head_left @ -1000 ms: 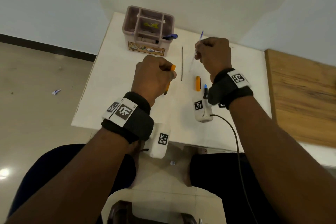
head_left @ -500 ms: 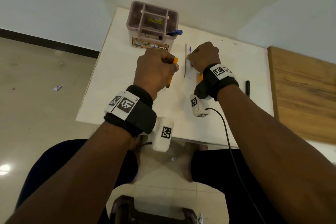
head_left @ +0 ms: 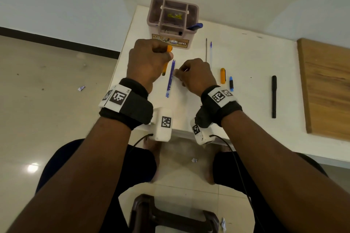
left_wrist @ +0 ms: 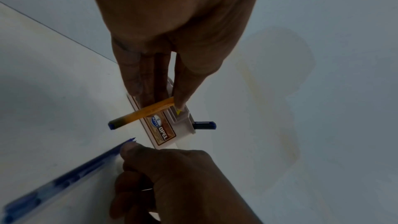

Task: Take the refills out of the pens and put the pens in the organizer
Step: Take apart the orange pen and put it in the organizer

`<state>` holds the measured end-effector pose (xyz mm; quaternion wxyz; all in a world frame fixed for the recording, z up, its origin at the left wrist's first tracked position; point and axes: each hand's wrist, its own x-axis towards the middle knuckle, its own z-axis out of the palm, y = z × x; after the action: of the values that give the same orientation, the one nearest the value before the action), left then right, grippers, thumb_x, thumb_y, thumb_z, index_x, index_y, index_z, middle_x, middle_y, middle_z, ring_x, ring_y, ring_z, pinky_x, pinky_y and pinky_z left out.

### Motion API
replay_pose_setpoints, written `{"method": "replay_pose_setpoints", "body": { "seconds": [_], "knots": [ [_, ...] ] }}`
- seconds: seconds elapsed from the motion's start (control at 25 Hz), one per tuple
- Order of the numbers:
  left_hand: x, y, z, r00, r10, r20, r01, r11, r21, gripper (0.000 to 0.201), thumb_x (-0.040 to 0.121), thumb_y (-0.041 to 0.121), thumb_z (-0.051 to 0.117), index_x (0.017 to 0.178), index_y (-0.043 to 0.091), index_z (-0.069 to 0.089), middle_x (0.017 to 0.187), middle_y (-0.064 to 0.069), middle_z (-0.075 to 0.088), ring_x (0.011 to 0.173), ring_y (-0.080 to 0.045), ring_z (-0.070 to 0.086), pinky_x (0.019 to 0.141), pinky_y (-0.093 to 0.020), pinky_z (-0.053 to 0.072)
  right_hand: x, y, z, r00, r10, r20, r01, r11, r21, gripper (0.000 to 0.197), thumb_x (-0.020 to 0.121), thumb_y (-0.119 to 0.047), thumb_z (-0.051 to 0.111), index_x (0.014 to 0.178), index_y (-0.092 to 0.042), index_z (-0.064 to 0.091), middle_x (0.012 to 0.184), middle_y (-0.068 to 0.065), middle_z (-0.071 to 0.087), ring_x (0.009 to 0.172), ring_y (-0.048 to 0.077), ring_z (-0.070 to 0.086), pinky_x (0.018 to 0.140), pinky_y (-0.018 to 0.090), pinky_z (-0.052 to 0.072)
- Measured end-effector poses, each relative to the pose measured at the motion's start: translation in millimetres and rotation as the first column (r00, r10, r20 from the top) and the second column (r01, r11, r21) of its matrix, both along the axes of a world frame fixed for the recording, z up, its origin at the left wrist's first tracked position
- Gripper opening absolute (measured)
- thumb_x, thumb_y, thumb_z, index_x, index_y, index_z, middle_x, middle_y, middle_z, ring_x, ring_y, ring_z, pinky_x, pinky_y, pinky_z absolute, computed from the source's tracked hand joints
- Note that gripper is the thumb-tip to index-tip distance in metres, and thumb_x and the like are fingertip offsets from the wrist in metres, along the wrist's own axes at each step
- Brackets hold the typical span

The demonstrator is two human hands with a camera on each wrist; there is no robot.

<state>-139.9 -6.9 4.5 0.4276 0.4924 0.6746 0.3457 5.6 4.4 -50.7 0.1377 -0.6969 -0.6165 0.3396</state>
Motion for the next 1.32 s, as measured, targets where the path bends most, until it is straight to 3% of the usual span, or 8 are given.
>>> {"method": "replay_pose_setpoints", "body": {
  "seconds": [0.32, 0.48, 0.64, 0.72, 0.8, 0.96, 1.16, 1.32],
  "knots": [
    [-6.4, 5.2, -5.4, 1.000, 0.002, 0.003, -0.002, 1.000, 0.020, 0.032, 0.093, 0.026, 0.071, 0.124, 0.016, 0.073, 0.122, -0.002, 0.074, 0.107, -0.019, 0.070, 0.090, -0.026, 0.053, -3.7, 13.5, -4.4, 0.984, -0.059, 0.168, 0.065, 0.997, -0.031, 0.031, 0.096, -0.032, 0.069, 0.109, -0.004, 0.070, 0.099, 0.008, 0.070, 0.091, 0.025, 0.069, 0.083, 0.032, 0.055],
    [-4.6, 4.5, -5.3, 1.000, -0.006, 0.010, 0.006, 1.000, 0.025, 0.032, 0.094, 0.025, 0.071, 0.124, 0.015, 0.073, 0.122, -0.002, 0.074, 0.106, -0.020, 0.070, 0.093, -0.030, 0.054, -12.1, 15.0, 2.2, 0.970, -0.076, 0.233, 0.088, 0.995, -0.041, 0.034, 0.095, -0.038, 0.072, 0.103, -0.007, 0.059, 0.102, 0.008, 0.066, 0.090, 0.023, 0.066, 0.084, 0.032, 0.054],
    [-2.5, 4.2, -6.4, 1.000, -0.018, 0.005, 0.018, 1.000, 0.020, 0.032, 0.094, 0.024, 0.070, 0.125, 0.015, 0.072, 0.122, -0.002, 0.074, 0.105, -0.019, 0.069, 0.080, -0.021, 0.050, -21.7, 20.3, 22.2, 0.948, -0.066, 0.311, 0.079, 0.996, -0.029, 0.036, 0.097, -0.026, 0.070, 0.123, -0.005, 0.056, 0.109, 0.007, 0.057, 0.104, 0.025, 0.061, 0.094, 0.035, 0.052],
    [1.3, 2.9, -4.7, 0.999, -0.029, 0.018, 0.028, 0.999, 0.022, 0.031, 0.094, 0.022, 0.070, 0.125, 0.015, 0.072, 0.120, -0.002, 0.074, 0.105, -0.018, 0.069, 0.085, -0.023, 0.053, -23.1, 23.4, 28.7, 0.950, -0.078, 0.302, 0.092, 0.995, -0.031, 0.041, 0.094, -0.030, 0.073, 0.124, -0.006, 0.057, 0.119, 0.010, 0.065, 0.110, 0.029, 0.067, 0.096, 0.038, 0.056],
    [6.3, 1.4, -3.0, 0.999, -0.041, 0.016, 0.040, 0.999, 0.023, 0.031, 0.094, 0.022, 0.070, 0.124, 0.015, 0.073, 0.119, -0.003, 0.075, 0.107, -0.020, 0.069, 0.097, -0.034, 0.055, -18.8, 24.4, 27.2, 0.960, -0.066, 0.273, 0.089, 0.994, -0.071, 0.048, 0.089, -0.038, 0.078, 0.120, -0.008, 0.057, 0.115, 0.011, 0.067, 0.105, 0.029, 0.070, 0.092, 0.039, 0.058],
    [18.9, 0.5, -6.9, 0.997, -0.075, 0.029, 0.075, 0.997, -0.003, 0.030, 0.094, 0.022, 0.070, 0.123, 0.015, 0.073, 0.115, -0.003, 0.076, 0.101, -0.020, 0.071, 0.081, -0.023, 0.053, 16.8, 11.3, 18.3, 0.963, -0.267, 0.028, 0.268, 0.962, -0.046, 0.049, 0.088, -0.048, 0.074, 0.103, -0.004, 0.062, 0.095, 0.006, 0.072, 0.089, 0.024, 0.072, 0.089, 0.039, 0.060],
    [44.4, -9.5, -12.2, 0.977, -0.191, 0.093, 0.198, 0.978, -0.072, 0.028, 0.094, 0.022, 0.071, 0.121, 0.017, 0.074, 0.110, 0.000, 0.076, 0.101, -0.016, 0.072, 0.097, -0.034, 0.054, 67.5, -19.7, 45.7, 0.822, -0.427, -0.376, 0.500, 0.857, 0.121, 0.023, 0.094, -0.026, 0.062, 0.088, -0.005, 0.070, 0.073, 0.002, 0.074, 0.056, 0.012, 0.069, 0.071, 0.035, 0.061],
    [70.5, -21.7, -14.4, 0.954, -0.289, 0.082, 0.295, 0.952, -0.079, 0.025, 0.094, 0.022, 0.070, 0.118, 0.019, 0.075, 0.107, 0.003, 0.075, 0.099, -0.012, 0.069, 0.075, -0.019, 0.049, 87.5, -29.6, 55.3, 0.703, -0.382, -0.600, 0.581, 0.795, 0.175, 0.014, 0.095, -0.014, 0.056, 0.092, -0.002, 0.063, 0.071, 0.004, 0.072, 0.060, 0.018, 0.072, 0.070, 0.041, 0.061]
  ]
}}
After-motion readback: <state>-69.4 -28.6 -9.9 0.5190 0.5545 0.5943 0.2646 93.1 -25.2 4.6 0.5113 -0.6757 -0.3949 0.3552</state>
